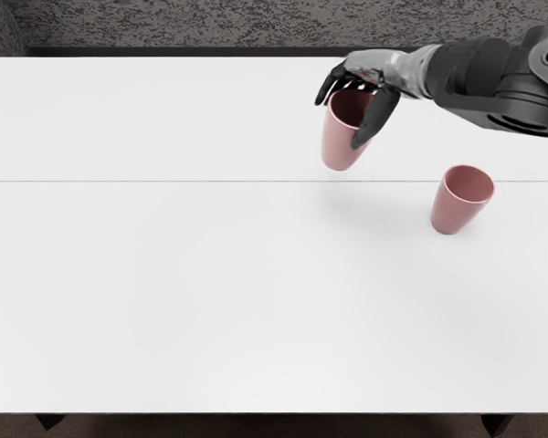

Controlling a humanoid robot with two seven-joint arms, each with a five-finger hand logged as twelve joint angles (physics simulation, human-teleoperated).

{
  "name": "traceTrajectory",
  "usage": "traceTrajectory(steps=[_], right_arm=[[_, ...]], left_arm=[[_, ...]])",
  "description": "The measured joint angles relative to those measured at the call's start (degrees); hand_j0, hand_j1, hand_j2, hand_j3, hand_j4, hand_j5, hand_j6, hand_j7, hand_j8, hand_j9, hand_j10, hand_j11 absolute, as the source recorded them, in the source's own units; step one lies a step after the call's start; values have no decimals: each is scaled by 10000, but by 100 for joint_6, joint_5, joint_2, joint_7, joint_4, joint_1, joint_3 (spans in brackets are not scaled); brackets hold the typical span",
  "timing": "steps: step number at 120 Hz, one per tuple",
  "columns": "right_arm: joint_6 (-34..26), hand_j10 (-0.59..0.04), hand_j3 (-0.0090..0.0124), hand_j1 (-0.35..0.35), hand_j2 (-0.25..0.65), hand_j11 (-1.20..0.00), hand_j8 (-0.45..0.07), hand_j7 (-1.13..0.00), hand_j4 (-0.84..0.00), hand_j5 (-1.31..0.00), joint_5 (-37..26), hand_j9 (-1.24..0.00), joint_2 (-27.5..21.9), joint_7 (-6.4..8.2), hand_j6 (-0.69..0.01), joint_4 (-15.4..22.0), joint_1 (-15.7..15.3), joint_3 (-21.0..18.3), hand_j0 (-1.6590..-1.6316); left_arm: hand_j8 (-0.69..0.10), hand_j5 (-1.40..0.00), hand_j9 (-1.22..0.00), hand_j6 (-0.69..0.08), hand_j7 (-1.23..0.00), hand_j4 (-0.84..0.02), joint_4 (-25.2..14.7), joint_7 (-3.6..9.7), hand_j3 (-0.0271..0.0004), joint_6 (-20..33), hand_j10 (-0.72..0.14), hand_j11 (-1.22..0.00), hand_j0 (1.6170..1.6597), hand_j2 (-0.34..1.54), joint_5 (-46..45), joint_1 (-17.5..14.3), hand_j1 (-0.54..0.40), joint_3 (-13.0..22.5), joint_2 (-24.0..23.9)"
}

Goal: Pick up cup and place in cup with right hand

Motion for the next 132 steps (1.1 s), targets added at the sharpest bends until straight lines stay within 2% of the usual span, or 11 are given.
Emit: traceTrajectory(steps=[37,42,44,46,48,52,54,57,89,103,132], right_arm=[[517,-2585,-2,693,-741,-6267,-2265,-6164,-4373,-6587,245,-6247,-1246,1,-3542,334,272,-19,-16538],[535,-2555,7,580,-1049,-6271,-2327,-6151,-4359,-6579,256,-6268,-1436,1,-3544,431,272,-27,-16536],[540,-2585,1,615,-792,-6259,-2331,-6146,-4351,-6579,260,-6271,-1512,1,-3604,473,270,-29,-16540],[546,-2611,12,663,-654,-6263,-2352,-6141,-4330,-6601,263,-6289,-1584,1,-3628,514,267,-31,-16544],[549,-2646,-8,689,-463,-6238,-2386,-6136,-4328,-6592,265,-6264,-1649,1,-3705,553,262,-34,-16545],[553,-2681,3,716,-295,-6208,-2467,-6129,-4328,-6568,267,-6232,-1758,1,-3750,615,251,-40,-16547],[554,-2661,-13,680,-404,-6181,-2458,-6125,-4335,-6549,268,-6211,-1803,1,-3790,640,246,-44,-16545],[557,-2686,4,685,-320,-6176,-2522,-6121,-4315,-6565,269,-6205,-1861,1,-3818,675,240,-56,-16547],[537,-2898,3,1257,1956,-6119,-2641,-6110,-4339,-6500,260,-6217,-2301,1,-3998,837,10,-179,-16579],[529,-2799,-3,971,428,-6149,-2553,-6104,-4386,-6460,252,-6262,-2417,0,-3907,917,-92,-180,-16561],[495,-2714,-4,1107,559,-6104,-2472,-6091,-4488,-6338,247,-6224,-2507,1,-3809,1001,-232,-179,-16558]], left_arm=[[-1,2,2,-1,1,-1,0,-3,1,0,0,2,16581,-3,0,0,3491,0,0],[-1,2,2,-1,2,-1,0,-1,1,0,0,2,16581,-3,-1,0,3491,0,0],[-1,2,2,-1,2,-1,0,-2,1,0,0,2,16581,-3,-1,0,3491,0,0],[-1,2,2,-1,2,-1,0,-1,1,0,0,2,16581,-3,-1,0,3491,0,0],[-1,2,2,-1,1,-1,0,-2,1,0,0,2,16581,-3,-1,0,3491,0,0],[-1,2,2,-1,2,-1,0,0,1,0,0,2,16581,-3,-1,0,3491,0,0],[-1,2,2,-1,1,-1,0,-1,1,0,0,2,16581,-3,-1,0,3491,0,0],[-1,2,2,-1,2,-1,0,-1,1,0,0,2,16581,-3,-1,0,3491,0,0],[-1,2,2,-1,2,-1,0,-2,1,0,0,2,16581,-3,0,0,3491,0,0],[-1,1,1,-1,1,-1,0,-1,1,0,0,1,16581,-2,0,0,3490,0,0],[-1,0,0,-1,0,-1,0,0,0,0,0,0,16581,-1,-1,0,3490,-1,0]])
